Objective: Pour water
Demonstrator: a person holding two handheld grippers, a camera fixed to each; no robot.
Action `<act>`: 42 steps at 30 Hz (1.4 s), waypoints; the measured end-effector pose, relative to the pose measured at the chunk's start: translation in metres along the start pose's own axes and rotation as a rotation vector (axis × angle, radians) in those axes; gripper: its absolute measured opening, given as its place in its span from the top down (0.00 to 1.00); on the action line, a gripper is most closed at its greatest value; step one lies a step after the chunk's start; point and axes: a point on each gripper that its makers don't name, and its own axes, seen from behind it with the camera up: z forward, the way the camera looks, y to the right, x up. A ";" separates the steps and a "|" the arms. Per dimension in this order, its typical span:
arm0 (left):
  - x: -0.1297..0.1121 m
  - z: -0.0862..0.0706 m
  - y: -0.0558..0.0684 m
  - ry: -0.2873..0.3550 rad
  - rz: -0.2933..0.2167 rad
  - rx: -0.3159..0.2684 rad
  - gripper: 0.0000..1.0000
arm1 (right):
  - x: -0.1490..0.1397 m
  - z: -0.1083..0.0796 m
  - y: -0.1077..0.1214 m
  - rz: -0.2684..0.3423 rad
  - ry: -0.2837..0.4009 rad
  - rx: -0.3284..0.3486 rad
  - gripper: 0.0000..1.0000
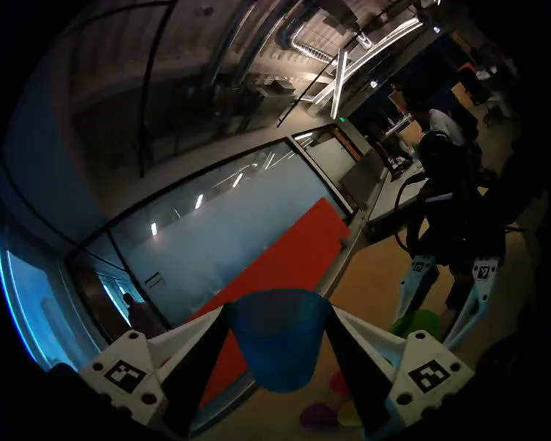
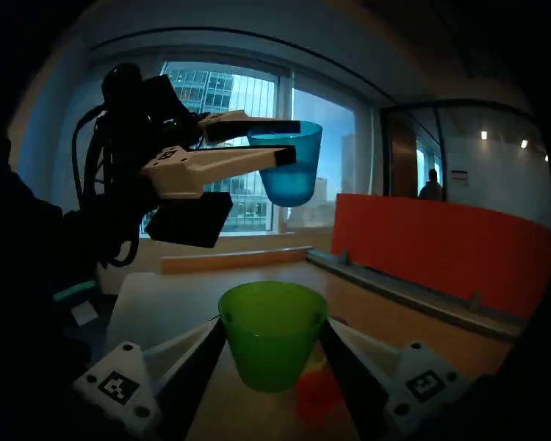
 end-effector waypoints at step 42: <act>0.025 0.010 0.002 0.008 0.285 0.005 0.12 | 0.005 0.004 -0.006 -0.003 0.009 0.013 0.11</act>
